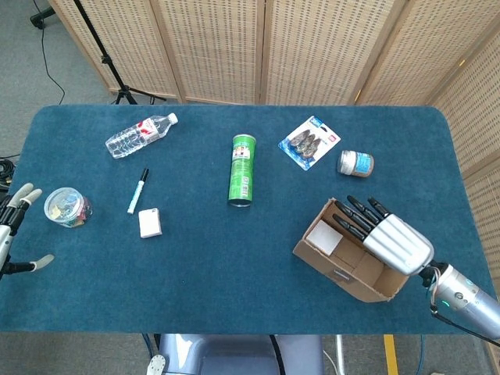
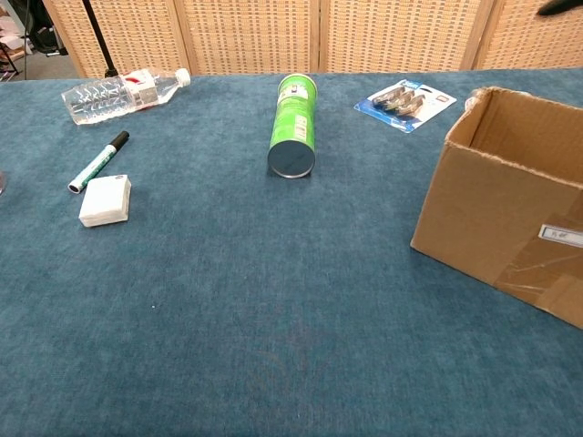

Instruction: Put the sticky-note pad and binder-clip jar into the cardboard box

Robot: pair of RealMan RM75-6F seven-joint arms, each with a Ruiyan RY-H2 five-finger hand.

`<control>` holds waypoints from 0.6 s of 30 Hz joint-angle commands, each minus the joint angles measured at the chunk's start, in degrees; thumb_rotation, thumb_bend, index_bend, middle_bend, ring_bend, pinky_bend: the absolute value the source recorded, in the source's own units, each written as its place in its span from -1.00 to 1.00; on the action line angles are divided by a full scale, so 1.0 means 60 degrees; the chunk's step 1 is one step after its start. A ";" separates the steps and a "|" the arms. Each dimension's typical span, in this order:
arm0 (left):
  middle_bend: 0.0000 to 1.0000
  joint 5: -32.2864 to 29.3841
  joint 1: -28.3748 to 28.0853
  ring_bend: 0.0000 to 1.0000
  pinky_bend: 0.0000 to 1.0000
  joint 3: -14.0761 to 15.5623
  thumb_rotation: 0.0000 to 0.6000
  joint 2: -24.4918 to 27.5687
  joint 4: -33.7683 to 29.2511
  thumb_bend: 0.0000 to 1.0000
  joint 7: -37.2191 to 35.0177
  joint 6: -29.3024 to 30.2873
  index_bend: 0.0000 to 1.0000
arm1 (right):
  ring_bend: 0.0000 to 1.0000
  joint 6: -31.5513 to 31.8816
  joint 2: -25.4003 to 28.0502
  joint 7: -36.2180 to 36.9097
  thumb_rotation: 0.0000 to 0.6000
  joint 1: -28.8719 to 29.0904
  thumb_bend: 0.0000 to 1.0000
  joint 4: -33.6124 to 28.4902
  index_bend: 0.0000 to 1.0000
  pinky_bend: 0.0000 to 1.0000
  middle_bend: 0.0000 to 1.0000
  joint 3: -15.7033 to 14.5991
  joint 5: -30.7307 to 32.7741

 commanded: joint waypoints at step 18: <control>-1.00 -0.3384 -0.1864 -1.00 -1.00 -0.0847 1.00 -0.0720 0.1341 -1.00 0.2259 -0.3479 -1.00 | -1.00 0.3749 -0.0919 0.2239 1.00 -0.3330 -1.00 0.0470 -1.00 -0.94 -1.00 0.0846 0.2672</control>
